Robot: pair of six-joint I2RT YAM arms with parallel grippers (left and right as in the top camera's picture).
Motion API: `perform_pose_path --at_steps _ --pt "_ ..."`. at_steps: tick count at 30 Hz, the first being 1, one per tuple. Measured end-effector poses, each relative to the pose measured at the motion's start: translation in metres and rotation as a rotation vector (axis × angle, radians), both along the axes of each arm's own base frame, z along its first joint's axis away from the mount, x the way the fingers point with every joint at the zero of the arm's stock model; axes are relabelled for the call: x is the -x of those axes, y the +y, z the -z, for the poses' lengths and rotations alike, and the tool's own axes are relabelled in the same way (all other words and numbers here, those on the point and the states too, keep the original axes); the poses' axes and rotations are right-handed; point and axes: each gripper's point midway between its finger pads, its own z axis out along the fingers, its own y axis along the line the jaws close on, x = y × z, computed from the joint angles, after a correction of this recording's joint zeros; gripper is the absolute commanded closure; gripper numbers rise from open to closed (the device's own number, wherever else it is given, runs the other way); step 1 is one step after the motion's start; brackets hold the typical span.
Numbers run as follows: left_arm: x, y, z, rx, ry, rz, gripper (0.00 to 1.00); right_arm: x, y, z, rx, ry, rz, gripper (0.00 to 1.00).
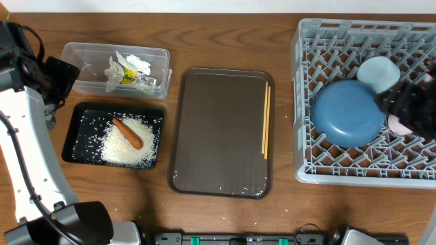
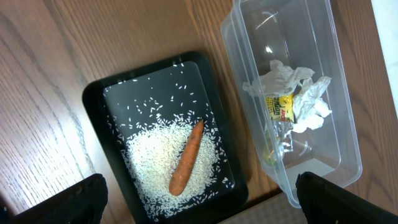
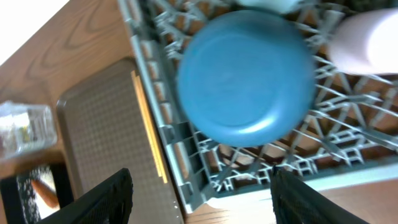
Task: Sort waste into correct bins and load items into the dishwasher rack
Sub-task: 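Move the right gripper to the chopsticks on the brown tray and grasp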
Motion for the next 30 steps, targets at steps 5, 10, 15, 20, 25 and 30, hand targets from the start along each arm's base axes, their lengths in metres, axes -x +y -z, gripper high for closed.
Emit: perform_pose_path --at_steps 5,10,15,20,25,30 --pt "0.000 0.000 0.000 0.000 0.000 0.000 0.01 -0.015 0.043 -0.006 0.011 -0.048 -0.140 0.31" --pt "0.000 0.000 0.000 0.000 0.000 0.000 0.01 -0.026 0.093 -0.012 0.032 -0.098 -0.276 0.30" --pt "0.000 0.000 0.000 0.000 0.000 0.000 0.01 -0.032 0.140 0.001 0.091 -0.067 -0.339 0.33" --pt "0.000 0.000 0.000 0.000 0.000 0.000 0.01 -0.051 0.188 0.046 0.199 0.020 -0.373 0.33" --pt "0.000 0.000 0.000 0.000 0.000 0.000 0.01 -0.076 0.232 0.106 0.266 0.092 -0.423 0.34" --pt "0.000 0.000 0.000 0.000 0.000 0.000 0.01 -0.092 0.242 0.165 0.310 0.184 -0.405 0.40"
